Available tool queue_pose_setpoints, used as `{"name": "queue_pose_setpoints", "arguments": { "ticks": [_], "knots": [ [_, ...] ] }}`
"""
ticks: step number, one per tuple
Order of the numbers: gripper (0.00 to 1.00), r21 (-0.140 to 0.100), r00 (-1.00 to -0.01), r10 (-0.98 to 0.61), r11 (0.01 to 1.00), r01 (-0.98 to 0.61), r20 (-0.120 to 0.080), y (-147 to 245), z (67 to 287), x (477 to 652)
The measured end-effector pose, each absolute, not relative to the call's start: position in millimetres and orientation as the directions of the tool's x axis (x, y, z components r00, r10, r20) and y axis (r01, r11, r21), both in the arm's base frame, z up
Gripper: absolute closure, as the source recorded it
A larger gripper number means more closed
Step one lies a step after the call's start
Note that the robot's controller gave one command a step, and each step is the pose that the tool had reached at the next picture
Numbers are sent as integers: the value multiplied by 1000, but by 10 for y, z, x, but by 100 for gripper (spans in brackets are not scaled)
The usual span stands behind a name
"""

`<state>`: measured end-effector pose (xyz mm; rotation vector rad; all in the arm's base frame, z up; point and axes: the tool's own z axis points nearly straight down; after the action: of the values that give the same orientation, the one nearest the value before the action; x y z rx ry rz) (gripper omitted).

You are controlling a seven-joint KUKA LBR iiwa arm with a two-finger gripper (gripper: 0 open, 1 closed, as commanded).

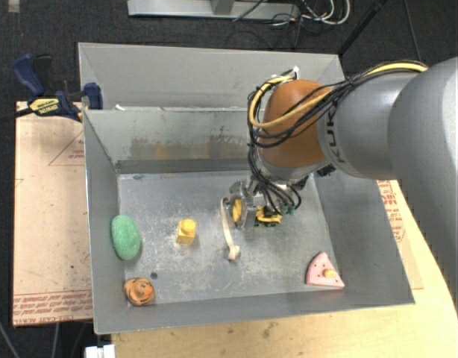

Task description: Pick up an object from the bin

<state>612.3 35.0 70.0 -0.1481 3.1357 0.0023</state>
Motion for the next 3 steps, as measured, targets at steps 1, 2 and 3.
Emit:
{"name": "queue_pose_setpoints", "arguments": {
  "ticks": [1,2,3],
  "knots": [
    [100,2,-996,-94,996,-94,-2,349,700,6124],
    [100,2,-996,-94,996,-94,-2,348,700,6124],
    [100,2,-996,-94,996,-94,-2,348,700,6124]
  ]
}}
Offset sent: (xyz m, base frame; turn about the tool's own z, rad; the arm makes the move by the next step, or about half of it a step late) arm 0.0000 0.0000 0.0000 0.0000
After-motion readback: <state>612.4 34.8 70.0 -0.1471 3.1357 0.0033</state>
